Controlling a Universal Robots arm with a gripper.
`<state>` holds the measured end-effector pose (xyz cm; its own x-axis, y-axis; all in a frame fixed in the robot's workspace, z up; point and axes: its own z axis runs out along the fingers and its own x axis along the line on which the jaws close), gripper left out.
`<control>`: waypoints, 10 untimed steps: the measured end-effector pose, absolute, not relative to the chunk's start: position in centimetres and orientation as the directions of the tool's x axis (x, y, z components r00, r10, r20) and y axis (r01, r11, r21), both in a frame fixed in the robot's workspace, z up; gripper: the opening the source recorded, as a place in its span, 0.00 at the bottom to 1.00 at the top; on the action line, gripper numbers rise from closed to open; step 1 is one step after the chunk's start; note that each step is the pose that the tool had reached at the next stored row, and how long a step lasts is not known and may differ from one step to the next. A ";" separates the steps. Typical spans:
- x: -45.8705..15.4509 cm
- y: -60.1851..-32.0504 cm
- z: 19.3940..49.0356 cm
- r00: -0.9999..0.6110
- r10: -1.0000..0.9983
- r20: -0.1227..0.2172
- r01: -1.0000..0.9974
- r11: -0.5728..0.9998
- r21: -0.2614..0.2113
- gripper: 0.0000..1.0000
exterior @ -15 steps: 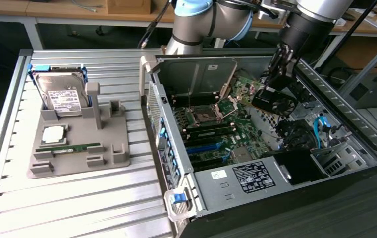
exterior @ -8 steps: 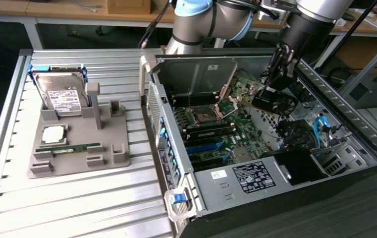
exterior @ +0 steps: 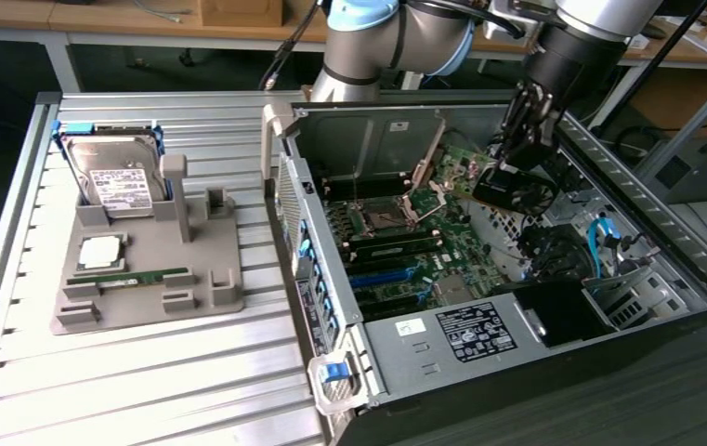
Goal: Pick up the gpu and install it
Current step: 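Insert the gpu into the slot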
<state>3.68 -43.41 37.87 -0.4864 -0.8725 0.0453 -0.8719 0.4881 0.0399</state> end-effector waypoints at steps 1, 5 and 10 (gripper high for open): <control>3.7 -43.4 37.9 -0.481 -0.875 0.045 -0.875 0.483 0.040 0.27; 3.7 -43.4 37.9 -0.468 -0.883 0.045 -0.882 0.469 0.040 0.27; 3.7 -43.4 37.9 -0.448 -0.893 0.045 -0.892 0.450 0.040 0.27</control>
<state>3.67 -43.41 37.87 -0.4483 -0.8927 0.0453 -0.8921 0.4500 0.0399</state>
